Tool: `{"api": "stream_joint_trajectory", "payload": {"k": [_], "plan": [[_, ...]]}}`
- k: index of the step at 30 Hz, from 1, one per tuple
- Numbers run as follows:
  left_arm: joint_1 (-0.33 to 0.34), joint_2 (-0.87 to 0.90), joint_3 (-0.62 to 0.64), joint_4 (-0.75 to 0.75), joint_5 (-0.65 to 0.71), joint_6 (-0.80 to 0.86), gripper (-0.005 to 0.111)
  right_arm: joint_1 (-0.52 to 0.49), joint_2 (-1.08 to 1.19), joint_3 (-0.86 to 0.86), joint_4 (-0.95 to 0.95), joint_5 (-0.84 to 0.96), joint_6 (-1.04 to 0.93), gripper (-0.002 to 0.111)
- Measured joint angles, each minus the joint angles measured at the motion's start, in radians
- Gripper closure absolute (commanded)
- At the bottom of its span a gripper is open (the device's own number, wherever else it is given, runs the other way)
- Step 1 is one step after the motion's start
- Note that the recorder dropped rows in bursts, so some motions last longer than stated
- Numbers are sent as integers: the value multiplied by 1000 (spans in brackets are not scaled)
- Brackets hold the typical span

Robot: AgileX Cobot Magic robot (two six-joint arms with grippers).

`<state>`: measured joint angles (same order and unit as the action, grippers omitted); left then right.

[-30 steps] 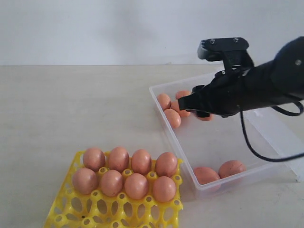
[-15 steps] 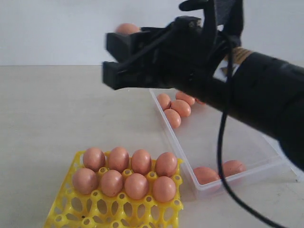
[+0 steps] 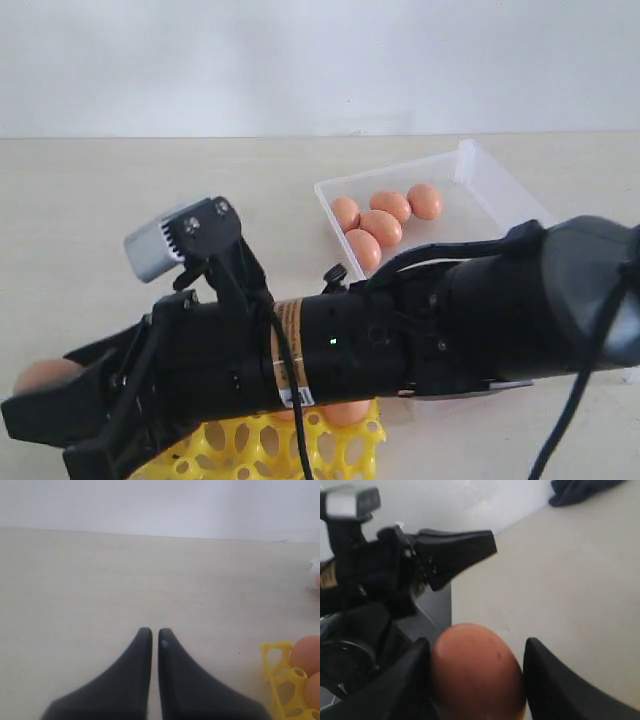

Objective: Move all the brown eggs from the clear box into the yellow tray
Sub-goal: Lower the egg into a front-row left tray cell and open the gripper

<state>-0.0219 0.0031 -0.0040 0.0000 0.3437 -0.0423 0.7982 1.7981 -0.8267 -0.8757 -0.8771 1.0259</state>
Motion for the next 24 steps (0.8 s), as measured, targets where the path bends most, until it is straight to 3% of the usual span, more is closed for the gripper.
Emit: {"api": "stream_joint_trajectory", "payload": {"k": [10,16,24], "plan": [[0,0,0,0,0,0,103,0,103,-18,-26,135,-25,108],[0,0,0,0,0,0,103,0,103,-20,18,322,-123,108],[0,0,0,0,0,0,103,0,109,-46,50,307,-189,108]]}}
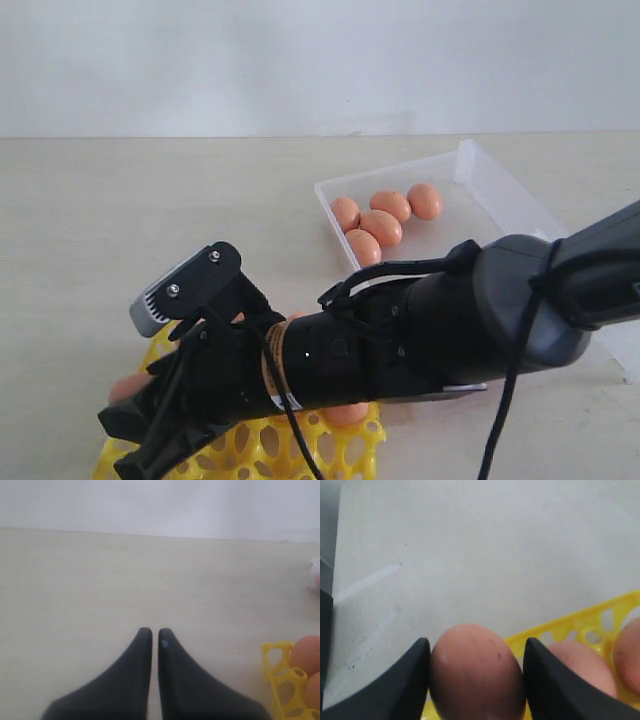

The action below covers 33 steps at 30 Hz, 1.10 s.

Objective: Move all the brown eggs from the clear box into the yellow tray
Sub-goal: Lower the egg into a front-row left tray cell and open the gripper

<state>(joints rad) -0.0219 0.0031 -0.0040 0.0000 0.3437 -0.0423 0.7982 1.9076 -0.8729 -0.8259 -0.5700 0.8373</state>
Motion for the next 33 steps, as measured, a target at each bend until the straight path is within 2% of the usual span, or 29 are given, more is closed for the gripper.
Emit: {"api": "stream_joint_trajectory", "payload": {"k": [5,21,24,28,33], "plan": [[0,0,0,0,0,0,103,0,37,-52,4,8,13,108],[0,0,0,0,0,0,103,0,41,-53,-127,58,67,108],[0,0,0,0,0,0,103,0,41,-53,-204,72,110,97],[0,0,0,0,0,0,103,0,41,-53,-221,77,141,72],[0,0,0,0,0,0,103,0,41,-53,-221,77,143,58]]}}
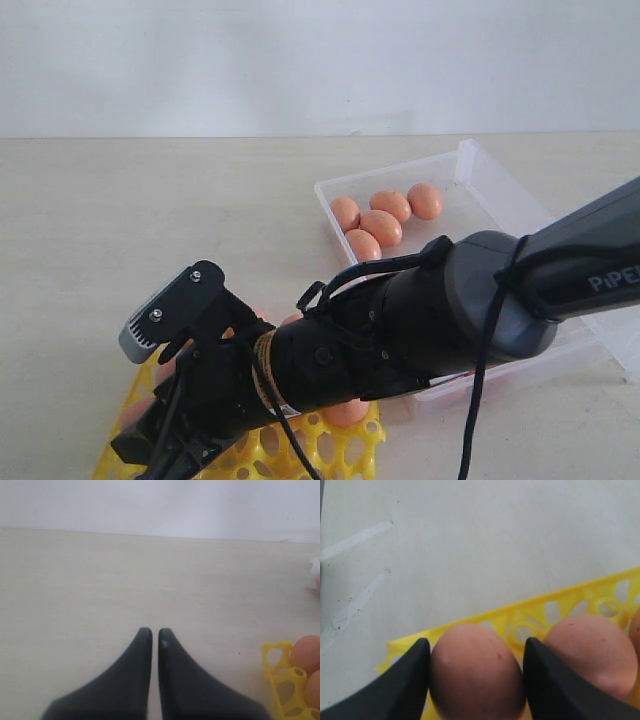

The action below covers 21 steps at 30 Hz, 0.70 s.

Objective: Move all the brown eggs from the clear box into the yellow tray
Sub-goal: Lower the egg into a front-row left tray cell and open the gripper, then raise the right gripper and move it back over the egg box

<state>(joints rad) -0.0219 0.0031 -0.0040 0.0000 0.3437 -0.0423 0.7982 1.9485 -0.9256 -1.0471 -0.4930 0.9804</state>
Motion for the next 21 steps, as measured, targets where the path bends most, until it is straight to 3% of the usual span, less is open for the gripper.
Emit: {"api": "stream_joint_trajectory", "payload": {"k": [3,17,20,21], "plan": [[0,0,0,0,0,0,103,0,0,0,0,0,0,51],[0,0,0,0,0,0,103,0,-96,0,0,-12,-1,51],[0,0,0,0,0,0,103,0,-186,-4,0,90,-32,51],[0,0,0,0,0,0,103,0,-254,-21,2,266,-39,51]]}}
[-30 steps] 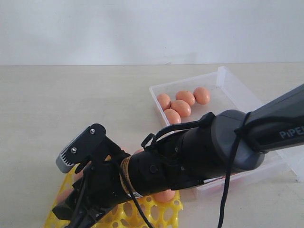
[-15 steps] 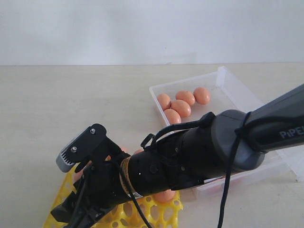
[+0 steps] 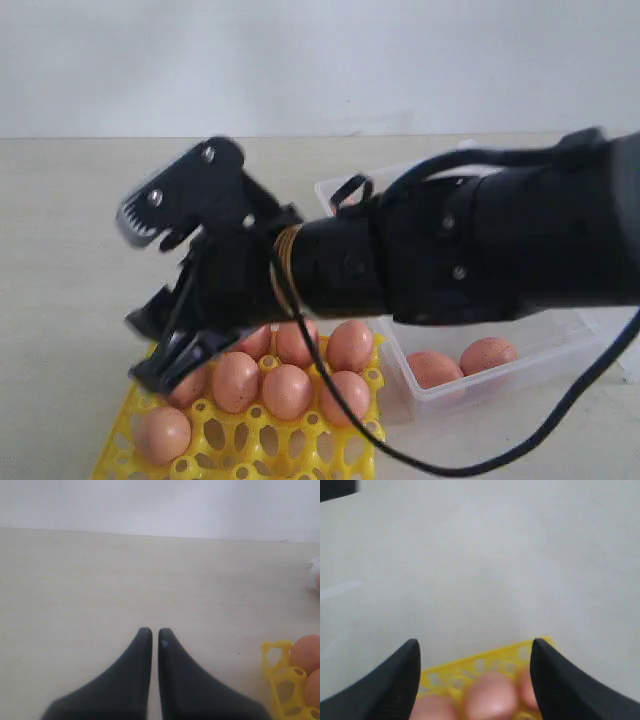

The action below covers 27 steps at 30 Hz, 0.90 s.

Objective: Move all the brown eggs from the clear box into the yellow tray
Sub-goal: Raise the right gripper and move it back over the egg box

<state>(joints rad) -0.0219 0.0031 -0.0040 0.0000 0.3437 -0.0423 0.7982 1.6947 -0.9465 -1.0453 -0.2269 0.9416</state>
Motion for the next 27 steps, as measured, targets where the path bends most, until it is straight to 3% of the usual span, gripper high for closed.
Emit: {"api": "stream_joint_trajectory", "payload": {"k": [1,4,6,7,8,10,11,14,15,17,23,25,27], "plan": [[0,0,0,0,0,0,103,0,-25,-10,0,94,-2,51],[0,0,0,0,0,0,103,-14,-102,-98,-43,764,-14,51],[0,0,0,0,0,0,103,-108,-100,-137,-49,959,-44,52],[0,0,0,0,0,0,103,-149,-95,-149,-42,968,-52,55],[0,0,0,0,0,0,103,-272,-68,-198,15,956,-79,63],[0,0,0,0,0,0,103,-464,18,-325,303,959,-294,77],[0,0,0,0,0,0,103,-582,76,-407,612,1025,-491,81],[0,0,0,0,0,0,103,-761,202,-527,1295,1264,-996,86],[0,0,0,0,0,0,103,-779,237,-540,1480,1331,-1143,86],[0,0,0,0,0,0,103,-770,253,-542,1585,1362,-1264,86],[0,0,0,0,0,0,103,-712,253,-546,1603,1341,-1413,86],[0,0,0,0,0,0,103,-688,253,-546,1599,1314,-1450,79],[0,0,0,0,0,0,103,-666,253,-546,1580,1280,-1481,64]]}}
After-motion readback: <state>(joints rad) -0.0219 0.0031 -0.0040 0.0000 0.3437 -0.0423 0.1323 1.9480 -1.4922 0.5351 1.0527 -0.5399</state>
